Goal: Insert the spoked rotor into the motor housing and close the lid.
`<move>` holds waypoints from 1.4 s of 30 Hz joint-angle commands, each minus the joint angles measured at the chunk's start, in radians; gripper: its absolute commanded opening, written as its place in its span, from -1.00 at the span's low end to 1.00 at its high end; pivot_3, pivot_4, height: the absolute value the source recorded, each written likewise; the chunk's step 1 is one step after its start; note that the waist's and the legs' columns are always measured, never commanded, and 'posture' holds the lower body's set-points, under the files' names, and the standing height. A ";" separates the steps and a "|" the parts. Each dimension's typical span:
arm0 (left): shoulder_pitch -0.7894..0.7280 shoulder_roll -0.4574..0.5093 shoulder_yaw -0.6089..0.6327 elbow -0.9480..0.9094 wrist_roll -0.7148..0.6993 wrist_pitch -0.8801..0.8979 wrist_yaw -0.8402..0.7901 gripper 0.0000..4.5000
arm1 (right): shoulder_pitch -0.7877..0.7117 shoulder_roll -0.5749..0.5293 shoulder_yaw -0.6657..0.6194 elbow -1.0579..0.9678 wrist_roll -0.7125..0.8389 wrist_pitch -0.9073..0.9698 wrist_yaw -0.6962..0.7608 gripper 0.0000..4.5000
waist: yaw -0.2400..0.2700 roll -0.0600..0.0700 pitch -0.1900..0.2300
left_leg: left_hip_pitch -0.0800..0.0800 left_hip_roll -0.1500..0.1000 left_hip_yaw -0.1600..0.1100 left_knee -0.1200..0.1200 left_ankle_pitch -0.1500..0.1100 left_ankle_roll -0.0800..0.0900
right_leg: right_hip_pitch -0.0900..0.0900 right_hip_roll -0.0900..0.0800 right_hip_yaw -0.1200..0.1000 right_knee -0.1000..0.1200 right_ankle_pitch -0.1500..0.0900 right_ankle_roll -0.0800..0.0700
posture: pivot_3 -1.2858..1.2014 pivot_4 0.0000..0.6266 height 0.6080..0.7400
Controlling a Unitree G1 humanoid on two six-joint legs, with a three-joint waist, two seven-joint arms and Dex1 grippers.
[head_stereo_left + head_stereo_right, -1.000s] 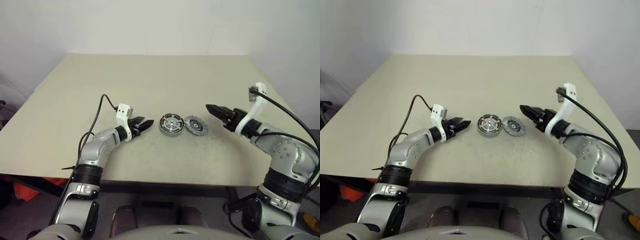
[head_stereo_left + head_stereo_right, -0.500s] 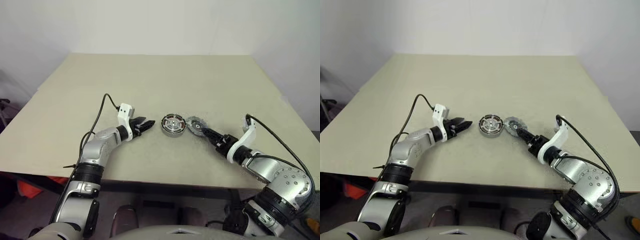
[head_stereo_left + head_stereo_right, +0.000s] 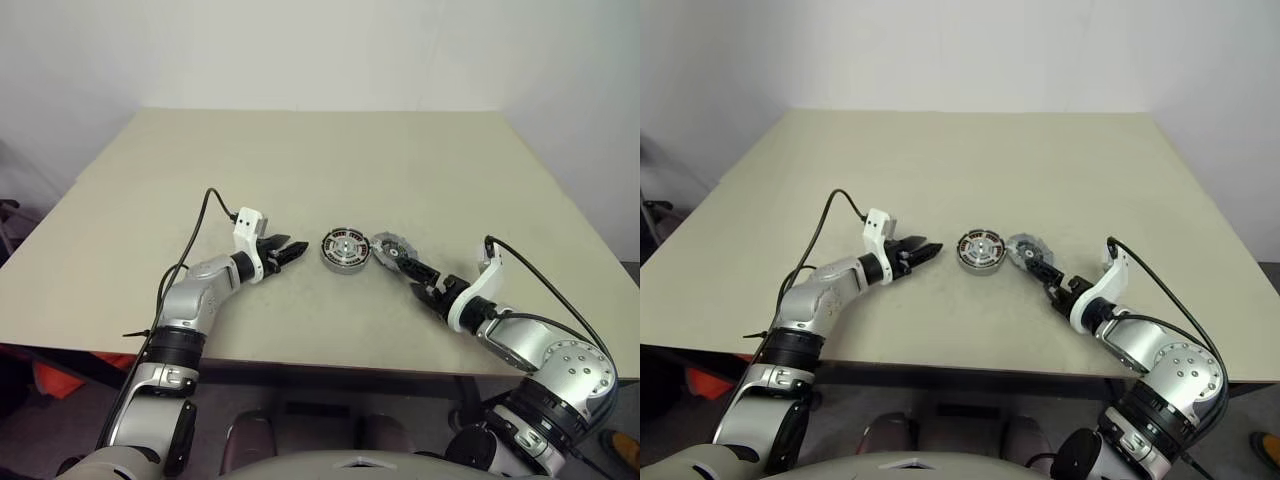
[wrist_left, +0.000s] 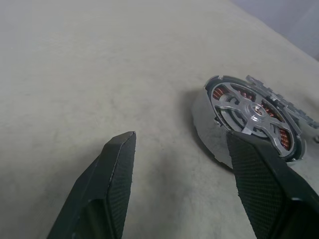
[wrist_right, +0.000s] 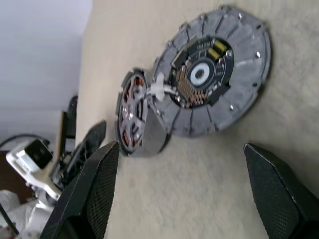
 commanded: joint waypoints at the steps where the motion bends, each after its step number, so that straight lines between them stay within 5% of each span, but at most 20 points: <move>1: -0.013 0.010 0.007 -0.039 0.000 -0.007 0.000 0.35 | -0.032 -0.014 0.017 0.052 -0.017 -0.078 -0.008 0.99 | 0.000 0.000 0.000 | 0.000 0.000 0.000 0.000 0.001 -0.001 | 0.000 0.000 0.000 0.000 0.000 0.000 | 0.03 -1.00 1.00; 25: -0.012 0.007 0.014 -0.042 -0.002 -0.011 0.027 0.35 | -0.209 -0.041 0.229 0.235 -0.034 -0.402 -0.036 0.99 | 0.001 0.000 0.000 | -0.003 0.000 0.000 -0.002 0.002 0.000 | -0.002 0.001 -0.001 0.000 0.005 -0.007 | 0.03 -1.00 1.00; 42: -0.023 0.010 0.017 -0.025 0.004 -0.022 0.034 0.35 | -0.213 -0.109 0.464 0.041 0.144 -0.353 0.126 0.99 | 0.002 0.000 0.000 | -0.003 0.001 0.000 -0.002 0.002 0.000 | -0.002 0.001 -0.001 0.000 0.005 -0.008 | 0.03 -1.00 1.00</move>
